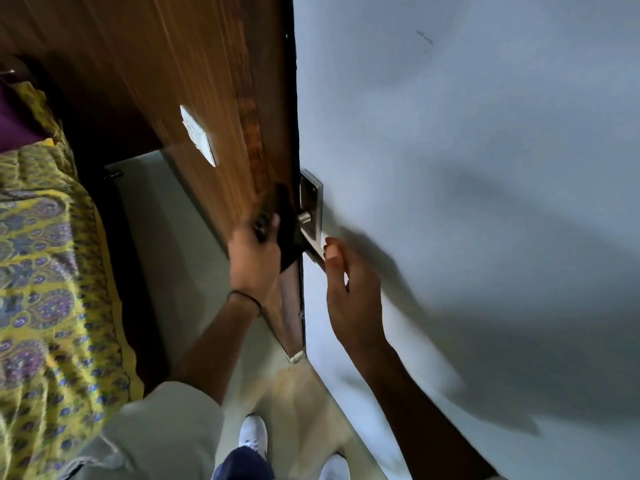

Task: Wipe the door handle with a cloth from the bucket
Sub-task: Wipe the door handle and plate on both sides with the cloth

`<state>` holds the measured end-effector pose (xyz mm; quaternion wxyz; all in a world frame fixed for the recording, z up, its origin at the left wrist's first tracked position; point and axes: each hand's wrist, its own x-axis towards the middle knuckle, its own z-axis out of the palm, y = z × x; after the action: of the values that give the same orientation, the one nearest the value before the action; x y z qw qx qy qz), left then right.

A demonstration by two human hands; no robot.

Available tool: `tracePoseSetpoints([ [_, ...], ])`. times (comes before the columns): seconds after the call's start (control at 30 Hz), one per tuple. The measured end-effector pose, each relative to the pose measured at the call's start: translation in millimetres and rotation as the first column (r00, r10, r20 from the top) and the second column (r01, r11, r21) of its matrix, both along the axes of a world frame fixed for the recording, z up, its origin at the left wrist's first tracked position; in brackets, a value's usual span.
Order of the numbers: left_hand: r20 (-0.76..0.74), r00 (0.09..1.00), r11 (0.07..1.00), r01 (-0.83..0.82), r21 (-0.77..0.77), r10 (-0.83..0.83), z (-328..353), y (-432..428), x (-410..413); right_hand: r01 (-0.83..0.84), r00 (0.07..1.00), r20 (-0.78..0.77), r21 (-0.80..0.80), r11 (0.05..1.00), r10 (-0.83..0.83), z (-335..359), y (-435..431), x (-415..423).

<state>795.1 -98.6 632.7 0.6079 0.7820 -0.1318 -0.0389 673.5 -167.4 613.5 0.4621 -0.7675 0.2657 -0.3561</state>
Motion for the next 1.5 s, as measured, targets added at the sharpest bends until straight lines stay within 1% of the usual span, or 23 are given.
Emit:
tracePoseSetpoints([
  [0.07,0.04,0.994,0.992,0.096,0.083,-0.1,-19.0,0.4,-7.0,-0.009,0.997,-0.081,-0.11,0.994,0.0,-3.8,6.5,5.2],
  [0.13,0.136,0.966,0.969,0.203,0.141,-0.222,-32.5,3.5,-15.3,-0.068,0.973,-0.23,-0.243,0.968,0.01,-11.1,11.4,3.1],
  [0.2,0.185,0.936,0.946,0.266,0.187,-0.3,-39.8,9.7,-16.6,-0.116,0.927,-0.372,-0.418,0.901,-0.053,-19.9,14.0,-3.6],
  [0.3,0.242,0.902,0.931,0.322,0.172,-0.357,-43.9,23.3,-9.3,-0.162,0.854,-0.443,-0.725,0.669,-0.273,-25.6,12.9,-9.6],
  [0.37,0.237,0.908,0.938,0.321,0.135,-0.345,-42.5,30.1,3.6,-0.217,0.823,-0.44,-0.828,0.517,-0.359,-17.8,5.0,-11.7],
  [0.47,0.177,0.954,0.961,0.209,0.182,-0.241,-40.2,32.3,40.9,-0.24,0.812,-0.385,-0.905,0.35,-0.439,13.9,-4.9,-10.5],
  [0.5,0.244,0.95,0.962,0.137,0.235,-0.195,-33.6,30.4,49.0,-0.253,0.794,-0.374,-0.92,0.301,-0.478,25.9,-7.8,-9.3],
  [0.53,0.337,0.931,0.971,0.065,0.232,-0.143,-29.9,24.7,51.8,-0.274,0.774,-0.365,-0.93,0.247,-0.517,36.9,-12.8,-8.2],
  [0.57,0.438,0.888,0.975,0.05,0.216,-0.143,-28.6,16.7,48.7,-0.303,0.749,-0.36,-0.933,0.196,-0.557,46.9,-17.6,-7.3],
  [0.6,0.461,0.866,0.977,0.124,0.174,-0.192,-28.0,9.6,38.5,-0.34,0.718,-0.361,-0.928,0.153,-0.595,55.5,-22.5,-7.4],
  [0.67,0.304,0.885,0.936,0.331,0.119,-0.352,-24.3,2.3,9.1,-0.449,0.638,-0.393,-0.888,0.094,-0.662,65.9,-32.7,-14.2],
  [0.73,0.194,0.905,0.926,0.366,0.096,-0.378,-27.3,-1.3,-9.1,-0.575,0.571,-0.439,-0.817,0.044,-0.694,71.7,-40.8,-23.9],
  [0.8,0.208,0.897,0.919,0.367,0.141,-0.39,-36.8,-2.8,-16.7,-0.635,0.559,-0.468,-0.773,0.01,-0.685,77.2,-44.6,-28.0],
  [0.87,0.264,0.858,0.897,0.407,0.175,-0.441,-46.1,-1.3,-28.1,-0.638,0.563,-0.473,-0.77,0.007,-0.677,80.6,-43.2,-27.5],
  [0.9,0.278,0.816,0.862,0.468,0.196,-0.507,-49.7,3.6,-39.0,-0.628,0.57,-0.467,-0.778,0.008,-0.676,81.4,-41.9,-26.5],
  [0.97,0.3,0.714,0.774,0.596,0.214,-0.633,-57.6,20.2,-59.6,-0.609,0.587,-0.455,-0.793,0.005,-0.67,81.8,-39.3,-24.4],
  [1.07,0.345,0.557,0.642,0.735,0.218,-0.755,-74.8,40.5,-66.7,-0.61,0.586,-0.468,-0.792,0.02,-0.661,83.3,-37.2,-24.3],
  [1.13,0.288,0.495,0.555,0.809,0.191,-0.82,-80.9,50.5,-58.7,-0.62,0.572,-0.483,-0.784,0.036,-0.663,85.0,-35.0,-24.0],
  [1.23,0.029,0.41,0.409,0.912,-0.037,-0.912,-86.3,66.1,-46.6,-0.616,0.548,-0.507,-0.783,0.089,-0.666,85.8,-29.8,-22.7],
  [1.3,-0.103,0.411,0.422,0.894,-0.147,-0.906,-91.6,73.8,-45.5,-0.571,0.574,-0.509,-0.81,0.131,-0.641,84.2,-22.0,-22.2],
  [1.37,-0.248,0.454,0.504,0.84,-0.201,-0.856,-98.6,78.0,-46.5,-0.473,0.63,-0.489,-0.858,0.201,-0.603,79.5,-9.0,-26.4],
  [1.43,-0.423,0.462,0.591,0.768,-0.249,-0.779,-100.7,78.7,-47.8,-0.325,0.684,-0.457,-0.889,0.323,-0.568,69.5,9.9,-40.4],
  [1.5,-0.586,0.413,0.668,0.672,-0.321,-0.697,-100.1,78.4,-50.5,-0.146,0.723,-0.424,-0.865,0.48,-0.545,52.4,33.6,-64.6],
])
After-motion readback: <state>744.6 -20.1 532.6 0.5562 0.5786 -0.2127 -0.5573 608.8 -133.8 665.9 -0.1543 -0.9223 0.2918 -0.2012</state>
